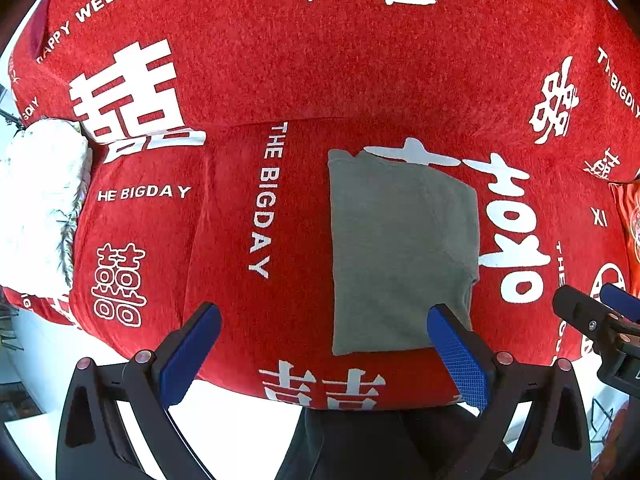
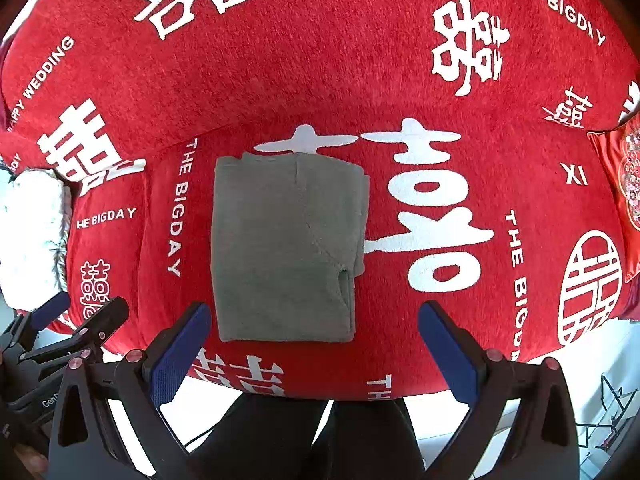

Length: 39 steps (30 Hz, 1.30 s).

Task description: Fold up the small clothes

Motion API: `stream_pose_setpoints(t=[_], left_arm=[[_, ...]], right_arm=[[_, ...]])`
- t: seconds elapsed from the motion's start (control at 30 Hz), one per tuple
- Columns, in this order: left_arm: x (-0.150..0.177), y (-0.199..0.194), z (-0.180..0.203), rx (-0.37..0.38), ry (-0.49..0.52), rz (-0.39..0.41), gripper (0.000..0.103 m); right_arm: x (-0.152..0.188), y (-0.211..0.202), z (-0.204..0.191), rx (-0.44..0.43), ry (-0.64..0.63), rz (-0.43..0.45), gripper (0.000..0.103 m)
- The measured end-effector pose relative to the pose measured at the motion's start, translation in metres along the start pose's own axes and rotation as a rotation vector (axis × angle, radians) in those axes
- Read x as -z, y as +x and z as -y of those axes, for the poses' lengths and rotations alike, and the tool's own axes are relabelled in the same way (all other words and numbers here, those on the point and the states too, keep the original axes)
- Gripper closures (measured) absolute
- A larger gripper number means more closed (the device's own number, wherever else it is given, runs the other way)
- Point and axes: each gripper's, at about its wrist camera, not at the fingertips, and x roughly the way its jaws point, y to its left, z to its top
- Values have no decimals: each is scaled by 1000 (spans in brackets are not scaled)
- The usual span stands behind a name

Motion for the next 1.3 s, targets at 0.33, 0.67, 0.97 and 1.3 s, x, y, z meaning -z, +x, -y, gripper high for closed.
stream_pose_setpoints(t=[0.33,0.67,0.97,1.3], left_arm=[[-2,0,-2,1,7,-1,0],[-2,2,-4,-2,6,-1,0],[-2,3,-3,-7,0,-4,0],[-2,3,-1,-9,-7,-4,0]], right_arm=[[-3,1,-4,3,-15,-4,0],[-5,1,-4,4,-14,-3,0],[-5,1,-4,3,-14,-5,0],[-8,1,-5,6,-20,-4,0]])
